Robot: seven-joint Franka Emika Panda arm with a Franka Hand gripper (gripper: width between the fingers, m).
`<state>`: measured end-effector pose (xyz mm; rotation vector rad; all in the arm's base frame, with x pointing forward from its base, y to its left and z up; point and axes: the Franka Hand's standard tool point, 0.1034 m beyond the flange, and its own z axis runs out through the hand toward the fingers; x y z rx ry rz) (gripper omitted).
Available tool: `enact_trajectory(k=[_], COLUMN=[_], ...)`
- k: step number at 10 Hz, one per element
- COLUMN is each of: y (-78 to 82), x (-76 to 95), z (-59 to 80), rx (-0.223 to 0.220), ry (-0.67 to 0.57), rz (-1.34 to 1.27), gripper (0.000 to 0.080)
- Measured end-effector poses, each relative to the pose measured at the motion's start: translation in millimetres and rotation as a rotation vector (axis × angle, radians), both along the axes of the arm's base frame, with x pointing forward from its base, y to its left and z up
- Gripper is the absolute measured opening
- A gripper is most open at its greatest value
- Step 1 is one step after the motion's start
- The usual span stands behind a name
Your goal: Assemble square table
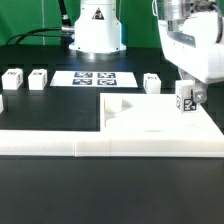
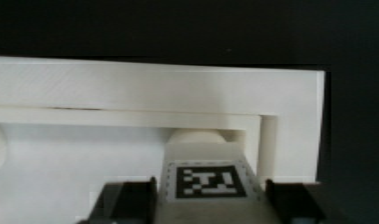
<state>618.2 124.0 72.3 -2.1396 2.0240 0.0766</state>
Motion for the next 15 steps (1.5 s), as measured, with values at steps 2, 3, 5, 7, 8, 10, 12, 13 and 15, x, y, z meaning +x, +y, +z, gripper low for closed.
enact_trajectory(k=[2,3,5,7,8,10,12,13,15], y=[0.0,-2.1,0.1,-1.1,-1.3,-8.3,-7.8,-4.2,-5.5], x=[0.0,0.2,-0.1,-0.3,-0.2,4.4,6.6,5.3,5.0], z=[0.0,-0.3,0.5,0.1,0.1,5.2,4.7,3.2,2.0], rx=[-0.005,-0.018,-0.059,-0.070,-0.076,-0.135,-0.167,-0.181,-0.181], ry=[-0.010,-0.033,-0.082,-0.101,-0.113,-0.126,-0.153,-0.161,-0.167], rz=[0.055,0.183,0.527,0.636,0.705,1.028,1.259,1.371,1.420], gripper=[0.0472,0.0586,0.0638,0.0646,0.0649,0.0649,0.0649,0.0649,0.0649])
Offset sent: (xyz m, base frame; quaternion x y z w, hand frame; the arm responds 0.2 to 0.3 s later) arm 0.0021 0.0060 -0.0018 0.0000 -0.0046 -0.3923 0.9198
